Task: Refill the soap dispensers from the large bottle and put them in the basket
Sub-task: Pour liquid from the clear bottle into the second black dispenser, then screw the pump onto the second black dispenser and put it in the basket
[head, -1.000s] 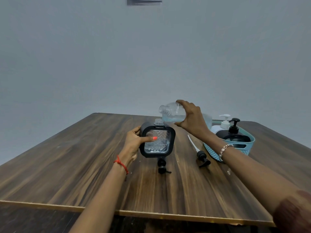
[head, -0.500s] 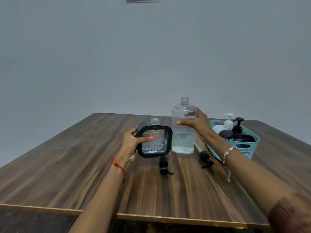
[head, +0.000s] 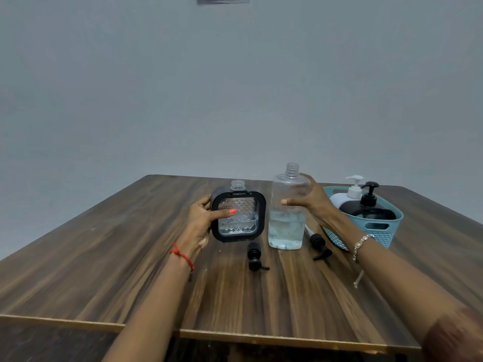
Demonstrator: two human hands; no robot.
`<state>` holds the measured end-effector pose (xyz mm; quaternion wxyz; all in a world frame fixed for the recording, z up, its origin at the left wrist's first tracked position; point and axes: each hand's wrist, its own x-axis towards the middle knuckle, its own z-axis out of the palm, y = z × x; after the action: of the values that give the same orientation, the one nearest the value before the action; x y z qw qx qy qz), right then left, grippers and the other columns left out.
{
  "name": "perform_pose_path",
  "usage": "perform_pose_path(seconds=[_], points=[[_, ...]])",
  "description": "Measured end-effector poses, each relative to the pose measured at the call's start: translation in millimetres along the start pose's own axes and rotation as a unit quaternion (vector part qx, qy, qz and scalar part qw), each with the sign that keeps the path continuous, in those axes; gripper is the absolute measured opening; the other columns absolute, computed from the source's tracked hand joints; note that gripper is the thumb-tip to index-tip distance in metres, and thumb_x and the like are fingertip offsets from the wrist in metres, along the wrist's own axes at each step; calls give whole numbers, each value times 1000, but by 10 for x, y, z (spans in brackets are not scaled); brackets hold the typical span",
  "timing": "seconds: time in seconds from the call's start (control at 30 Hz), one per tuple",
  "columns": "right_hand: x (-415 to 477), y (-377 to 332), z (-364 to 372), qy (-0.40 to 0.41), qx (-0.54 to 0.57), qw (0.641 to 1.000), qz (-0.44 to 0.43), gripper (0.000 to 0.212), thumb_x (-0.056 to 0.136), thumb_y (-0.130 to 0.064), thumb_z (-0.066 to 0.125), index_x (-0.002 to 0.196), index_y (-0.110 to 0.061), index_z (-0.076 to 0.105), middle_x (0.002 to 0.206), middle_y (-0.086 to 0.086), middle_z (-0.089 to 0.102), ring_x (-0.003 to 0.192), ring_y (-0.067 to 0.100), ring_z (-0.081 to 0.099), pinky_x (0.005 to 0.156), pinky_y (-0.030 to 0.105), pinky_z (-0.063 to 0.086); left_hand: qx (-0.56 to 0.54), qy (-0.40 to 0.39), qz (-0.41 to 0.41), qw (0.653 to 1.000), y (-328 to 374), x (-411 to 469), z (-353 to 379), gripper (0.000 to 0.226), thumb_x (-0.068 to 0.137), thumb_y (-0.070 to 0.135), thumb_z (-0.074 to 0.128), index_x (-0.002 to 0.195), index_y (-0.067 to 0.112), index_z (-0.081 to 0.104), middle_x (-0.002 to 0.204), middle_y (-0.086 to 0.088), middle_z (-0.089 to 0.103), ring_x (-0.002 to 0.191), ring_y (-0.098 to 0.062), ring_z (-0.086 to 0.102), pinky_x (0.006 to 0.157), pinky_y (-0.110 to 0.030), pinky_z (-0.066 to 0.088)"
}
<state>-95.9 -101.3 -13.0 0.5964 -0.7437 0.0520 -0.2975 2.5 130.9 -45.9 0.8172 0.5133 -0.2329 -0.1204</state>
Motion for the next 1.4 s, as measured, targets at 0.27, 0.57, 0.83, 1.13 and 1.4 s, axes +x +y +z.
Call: perform_pose_path(seconds=[0.27, 0.57, 0.83, 1.13, 1.4], points=[[-284, -13, 162, 196, -253, 896, -307, 26, 75, -8, 66, 98, -8, 54, 98, -1, 47, 93, 14, 45, 82, 29, 41, 9, -2, 0, 1000, 36, -3, 21, 42, 63, -22, 66, 90, 9, 62, 71, 2, 72, 65, -12, 69, 59, -27, 59], [-583, 404, 388, -244, -540, 762, -262, 47, 85, -2, 50, 128, -18, 51, 119, 4, 58, 94, 20, 60, 72, 30, 48, 14, 13, 2, 1000, 86, 1, 1, 42, 62, -22, 67, 90, 10, 62, 76, -1, 71, 62, -9, 70, 56, -25, 58], [-513, 340, 603, -264, -614, 690, -276, 41, 89, -9, 48, 129, -17, 50, 114, 11, 60, 97, 28, 60, 74, 40, 50, 8, 15, 6, 1000, 100, -1, 31, 40, 64, -22, 65, 89, 9, 62, 75, -1, 71, 61, -9, 70, 54, -24, 57], [-486, -500, 368, -261, -257, 918, -149, 25, 73, -7, 77, 91, -22, 70, 77, -14, 67, 67, -5, 59, 66, 11, 43, 8, 7, 17, 1000, 171, 11, 33, 37, 65, -23, 64, 85, 8, 62, 61, 5, 72, 56, -8, 68, 51, -21, 55], [-18, -1364, 266, -49, 85, 970, -222, 9, 75, 4, 67, 80, -3, 69, 63, 8, 67, 53, 24, 58, 51, 28, 47, 19, -11, 17, 1000, 166, -39, 162, 36, 63, -21, 67, 85, 7, 62, 63, 4, 72, 58, -9, 69, 54, -23, 56]])
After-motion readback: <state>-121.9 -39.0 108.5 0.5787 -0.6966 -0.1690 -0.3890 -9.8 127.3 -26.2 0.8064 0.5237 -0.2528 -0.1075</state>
